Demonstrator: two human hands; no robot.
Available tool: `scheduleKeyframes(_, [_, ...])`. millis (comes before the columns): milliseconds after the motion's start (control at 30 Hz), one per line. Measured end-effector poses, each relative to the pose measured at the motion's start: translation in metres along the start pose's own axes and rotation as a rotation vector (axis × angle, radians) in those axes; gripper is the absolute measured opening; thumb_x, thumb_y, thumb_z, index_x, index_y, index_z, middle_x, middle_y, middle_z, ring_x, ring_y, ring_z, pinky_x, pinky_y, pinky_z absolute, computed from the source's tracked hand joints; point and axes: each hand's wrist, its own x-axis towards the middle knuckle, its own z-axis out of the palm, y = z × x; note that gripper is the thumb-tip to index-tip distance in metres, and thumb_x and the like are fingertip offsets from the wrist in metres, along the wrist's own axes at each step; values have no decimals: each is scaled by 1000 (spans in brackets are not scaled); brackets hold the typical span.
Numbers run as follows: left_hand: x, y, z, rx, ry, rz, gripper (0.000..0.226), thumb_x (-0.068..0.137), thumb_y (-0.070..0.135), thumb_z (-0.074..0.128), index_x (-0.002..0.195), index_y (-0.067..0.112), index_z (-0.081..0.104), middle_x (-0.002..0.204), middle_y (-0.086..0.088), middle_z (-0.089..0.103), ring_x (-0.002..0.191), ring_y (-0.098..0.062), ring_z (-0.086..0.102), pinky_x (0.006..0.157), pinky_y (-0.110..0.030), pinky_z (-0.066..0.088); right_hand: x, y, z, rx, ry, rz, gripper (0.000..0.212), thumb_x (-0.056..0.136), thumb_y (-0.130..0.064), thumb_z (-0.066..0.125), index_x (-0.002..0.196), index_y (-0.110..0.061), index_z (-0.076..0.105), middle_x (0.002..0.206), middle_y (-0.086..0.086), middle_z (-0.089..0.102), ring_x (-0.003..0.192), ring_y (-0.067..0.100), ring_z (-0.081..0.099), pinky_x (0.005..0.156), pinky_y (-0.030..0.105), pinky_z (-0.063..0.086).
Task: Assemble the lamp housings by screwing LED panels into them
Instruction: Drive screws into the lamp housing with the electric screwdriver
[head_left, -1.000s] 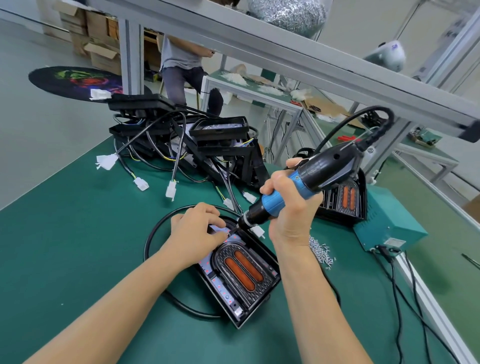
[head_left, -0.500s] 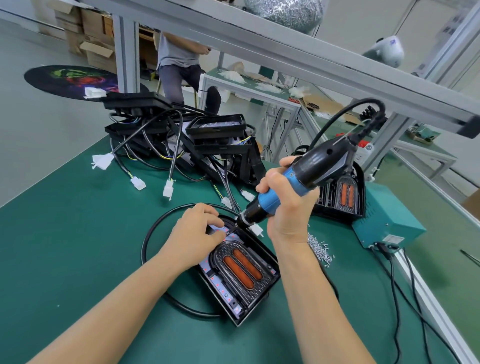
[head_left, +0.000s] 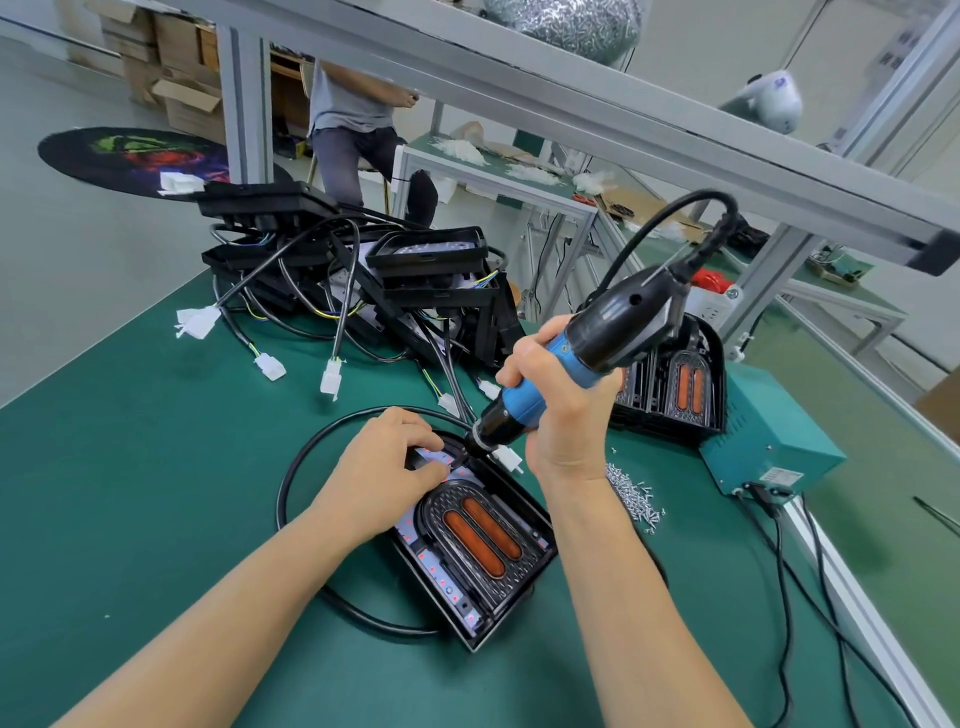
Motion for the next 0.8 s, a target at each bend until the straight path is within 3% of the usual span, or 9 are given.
scheduleKeyframes(233, [2,1,1,15,11,-8,22,85,24,69,106,17,68,113,6,55,102,-12,52,83,-22,36,-3,2,2,39,-55,39,31,71,6,57,66,-24,57,58,2,45,48,18,45,52,29,44])
scheduleKeyframes(467, [3,4,2,45,40,0,27,84,22,69,110,18,64,111,3,57,103,-14,52,87,-26,39,-11,4,-3,95,-17,51,30,69,8,57,89,-14,54,57,0,50,51,18,45,57,28,47])
scheduleKeyframes(600, [3,6,2,45,47,-6,31,83,22,70,113,19,62,113,3,58,106,-16,54,93,-31,42,-15,4,0,16,7,25,24,68,-3,63,64,-24,52,61,25,31,53,41,27,55,29,40])
scheduleKeyframes(667, [4,7,2,46,43,-10,33,83,23,71,114,19,62,113,3,59,107,-16,55,93,-30,42,-14,2,1,-13,-8,32,26,68,-6,63,59,-23,47,61,29,29,53,43,26,56,30,37])
scheduleKeyframes(800, [5,7,3,49,55,-11,35,83,23,71,116,19,60,116,5,59,110,-14,54,92,-27,40,-13,3,3,16,-76,43,33,71,4,60,66,-29,61,55,-4,49,54,21,37,55,32,37])
